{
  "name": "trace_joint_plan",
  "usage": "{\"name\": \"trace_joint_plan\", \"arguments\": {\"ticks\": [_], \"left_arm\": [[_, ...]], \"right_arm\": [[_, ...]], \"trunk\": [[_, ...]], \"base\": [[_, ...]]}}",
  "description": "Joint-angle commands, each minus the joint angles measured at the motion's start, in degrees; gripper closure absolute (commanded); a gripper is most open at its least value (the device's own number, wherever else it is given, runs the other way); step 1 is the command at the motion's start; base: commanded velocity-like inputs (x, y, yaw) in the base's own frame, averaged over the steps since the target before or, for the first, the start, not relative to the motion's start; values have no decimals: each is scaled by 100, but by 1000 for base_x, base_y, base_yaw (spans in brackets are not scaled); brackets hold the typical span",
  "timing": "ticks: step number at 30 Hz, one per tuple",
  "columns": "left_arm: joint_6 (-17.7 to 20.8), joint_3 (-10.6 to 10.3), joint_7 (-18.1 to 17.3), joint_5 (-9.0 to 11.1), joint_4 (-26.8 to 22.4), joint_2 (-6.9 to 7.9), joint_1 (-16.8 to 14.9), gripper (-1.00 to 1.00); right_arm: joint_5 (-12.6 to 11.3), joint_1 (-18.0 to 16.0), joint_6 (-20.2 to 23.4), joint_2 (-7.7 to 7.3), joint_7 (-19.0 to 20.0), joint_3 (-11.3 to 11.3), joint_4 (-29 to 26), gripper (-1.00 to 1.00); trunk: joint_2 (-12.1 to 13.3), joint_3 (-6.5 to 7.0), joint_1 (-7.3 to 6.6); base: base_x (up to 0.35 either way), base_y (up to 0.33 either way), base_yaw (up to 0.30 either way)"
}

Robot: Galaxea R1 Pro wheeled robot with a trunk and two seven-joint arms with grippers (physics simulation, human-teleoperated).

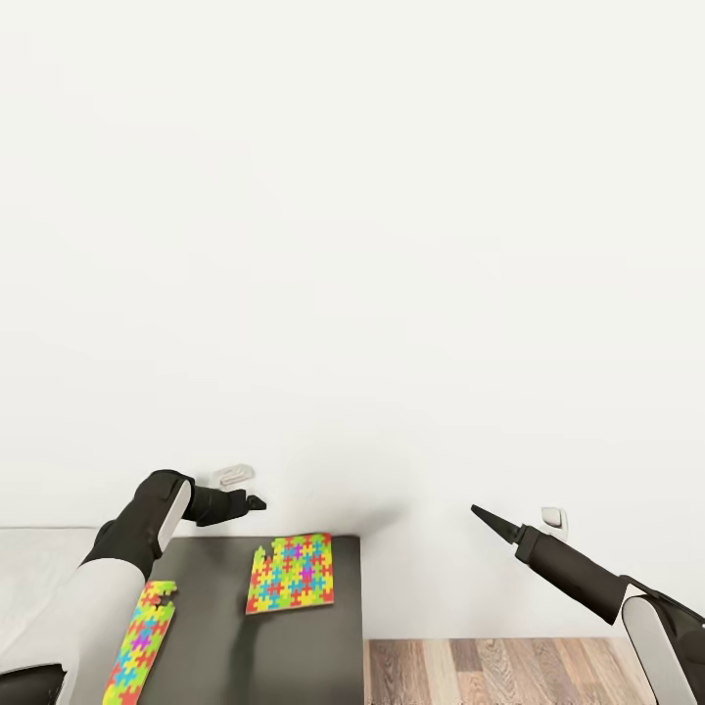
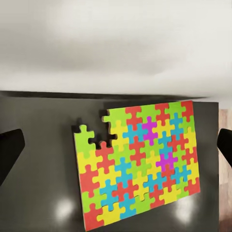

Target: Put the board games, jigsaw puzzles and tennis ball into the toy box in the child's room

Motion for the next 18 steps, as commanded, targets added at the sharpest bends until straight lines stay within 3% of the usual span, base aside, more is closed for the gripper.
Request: {"name": "trace_joint_plan", "arguments": {"ticks": [1,18], "left_arm": [[36,12,-3,18,-3,-1,-5,-100],[43,8,-10,18,0,4,-5,-100]], "right_arm": [[-19,-5,35,0,6,-5,-1,-100],[-19,-5,35,0,6,-5,-1,-100]], "trunk": [[-13,-22,3],[-13,-182,3]], "base": [[0,0,0],[0,0,0]]}}
